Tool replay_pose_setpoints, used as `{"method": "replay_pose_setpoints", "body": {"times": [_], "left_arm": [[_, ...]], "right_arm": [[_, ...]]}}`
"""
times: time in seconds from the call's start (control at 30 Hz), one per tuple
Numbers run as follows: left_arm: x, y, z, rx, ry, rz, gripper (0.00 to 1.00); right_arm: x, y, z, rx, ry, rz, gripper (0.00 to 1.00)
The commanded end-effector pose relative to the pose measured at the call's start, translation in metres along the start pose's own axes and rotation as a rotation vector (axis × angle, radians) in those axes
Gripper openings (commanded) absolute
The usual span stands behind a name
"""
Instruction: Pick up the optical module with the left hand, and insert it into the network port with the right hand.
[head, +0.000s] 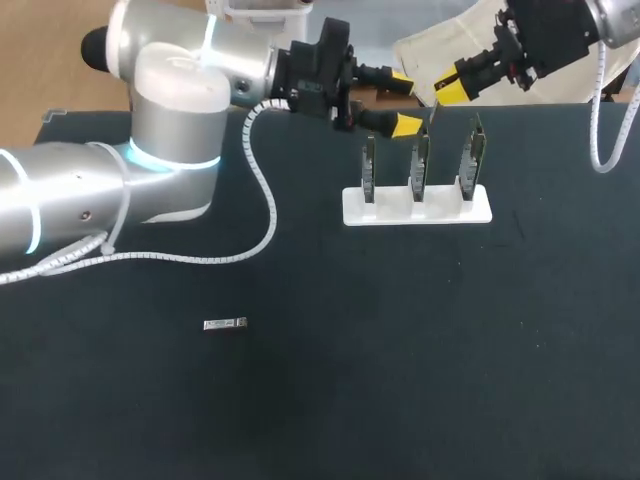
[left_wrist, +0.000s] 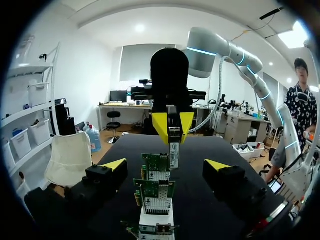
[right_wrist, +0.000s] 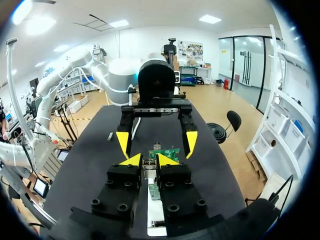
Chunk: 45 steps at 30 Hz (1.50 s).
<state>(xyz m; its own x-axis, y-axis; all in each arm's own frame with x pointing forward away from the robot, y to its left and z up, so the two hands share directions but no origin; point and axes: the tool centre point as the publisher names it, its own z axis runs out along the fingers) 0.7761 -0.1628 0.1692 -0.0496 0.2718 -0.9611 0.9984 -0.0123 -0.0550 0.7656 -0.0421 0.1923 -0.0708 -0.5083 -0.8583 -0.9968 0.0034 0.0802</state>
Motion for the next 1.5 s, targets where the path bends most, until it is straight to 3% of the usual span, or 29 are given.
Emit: {"method": "replay_pose_setpoints", "body": {"times": [0.03,0.17,0.23,0.33,0.77,1.5], "left_arm": [[-0.002,-0.005,-0.003,-0.018,0.007,0.002,1.00],[-0.005,-0.004,-0.002,-0.006,0.052,0.011,1.00],[-0.005,-0.003,-0.001,0.011,0.130,0.010,1.00],[-0.006,-0.001,0.002,0.020,0.164,0.014,1.00],[0.006,-0.003,0.001,0.017,0.209,-0.047,1.00],[0.017,-0.007,0.004,0.023,0.276,-0.039,1.00]], "right_arm": [[0.001,0.003,0.000,0.007,-0.004,-0.004,0.00],[0.000,0.003,0.000,0.009,-0.005,-0.006,0.00],[0.001,0.002,-0.001,0.009,-0.005,-0.006,0.00],[0.001,0.002,-0.001,0.010,-0.004,-0.006,0.00],[0.003,0.003,-0.003,0.013,-0.005,-0.001,0.00],[0.003,0.004,-0.003,0.010,0.003,-0.001,0.00]]}}
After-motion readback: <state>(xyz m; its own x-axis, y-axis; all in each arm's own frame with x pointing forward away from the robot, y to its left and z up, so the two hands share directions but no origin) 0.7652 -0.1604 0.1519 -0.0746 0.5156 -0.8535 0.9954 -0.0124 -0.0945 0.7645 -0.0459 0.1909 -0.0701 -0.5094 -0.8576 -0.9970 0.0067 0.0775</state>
